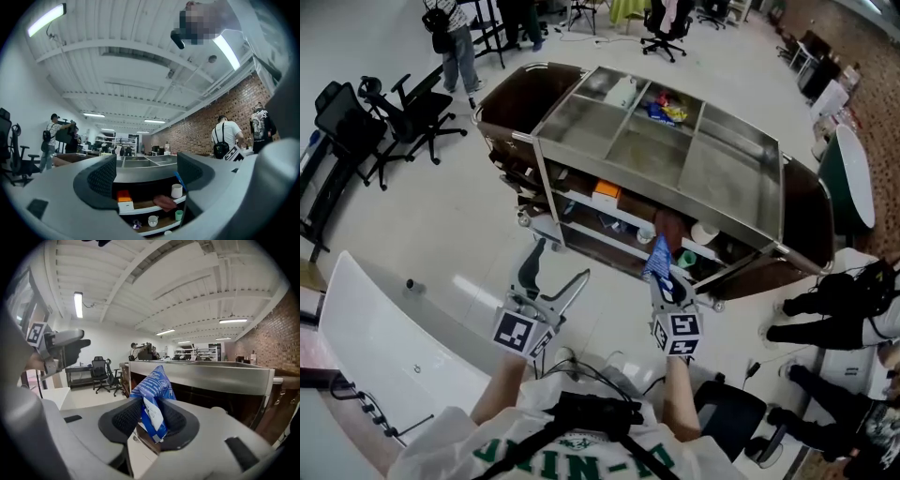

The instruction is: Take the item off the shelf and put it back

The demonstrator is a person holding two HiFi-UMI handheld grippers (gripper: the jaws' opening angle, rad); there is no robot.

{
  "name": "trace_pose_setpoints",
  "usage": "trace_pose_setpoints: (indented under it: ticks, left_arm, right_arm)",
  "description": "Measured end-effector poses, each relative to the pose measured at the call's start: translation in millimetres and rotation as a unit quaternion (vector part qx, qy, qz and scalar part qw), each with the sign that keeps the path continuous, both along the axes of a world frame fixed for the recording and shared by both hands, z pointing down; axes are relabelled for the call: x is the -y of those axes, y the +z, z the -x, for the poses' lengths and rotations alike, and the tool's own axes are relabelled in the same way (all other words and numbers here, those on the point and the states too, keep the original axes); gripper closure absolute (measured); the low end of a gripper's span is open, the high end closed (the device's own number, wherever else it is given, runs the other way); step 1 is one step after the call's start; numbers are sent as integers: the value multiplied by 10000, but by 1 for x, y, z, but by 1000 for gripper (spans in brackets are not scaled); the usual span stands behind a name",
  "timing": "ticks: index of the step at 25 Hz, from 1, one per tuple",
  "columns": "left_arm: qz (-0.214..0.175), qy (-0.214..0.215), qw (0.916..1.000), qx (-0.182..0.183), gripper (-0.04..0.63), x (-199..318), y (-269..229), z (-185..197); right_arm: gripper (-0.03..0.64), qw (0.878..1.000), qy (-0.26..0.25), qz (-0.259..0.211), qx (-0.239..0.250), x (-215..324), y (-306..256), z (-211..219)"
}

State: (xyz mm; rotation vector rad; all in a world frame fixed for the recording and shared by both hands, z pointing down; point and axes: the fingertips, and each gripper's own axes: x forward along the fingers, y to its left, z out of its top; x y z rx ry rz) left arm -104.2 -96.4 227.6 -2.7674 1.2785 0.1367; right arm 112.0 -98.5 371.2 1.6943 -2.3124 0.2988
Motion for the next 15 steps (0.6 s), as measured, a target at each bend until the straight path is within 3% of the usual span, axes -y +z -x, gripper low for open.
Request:
trace_pose_setpoints:
  ticks: [7,15]
  left_arm:
    - [280,-180,9993,143,213,11,4,6]
    - [710,-403,9967,-20,213,23,17,10]
  right_arm:
    - [476,9969,-244,702,-256,93,77,5]
    - [463,9922,-209,1135,-472,201,149,4]
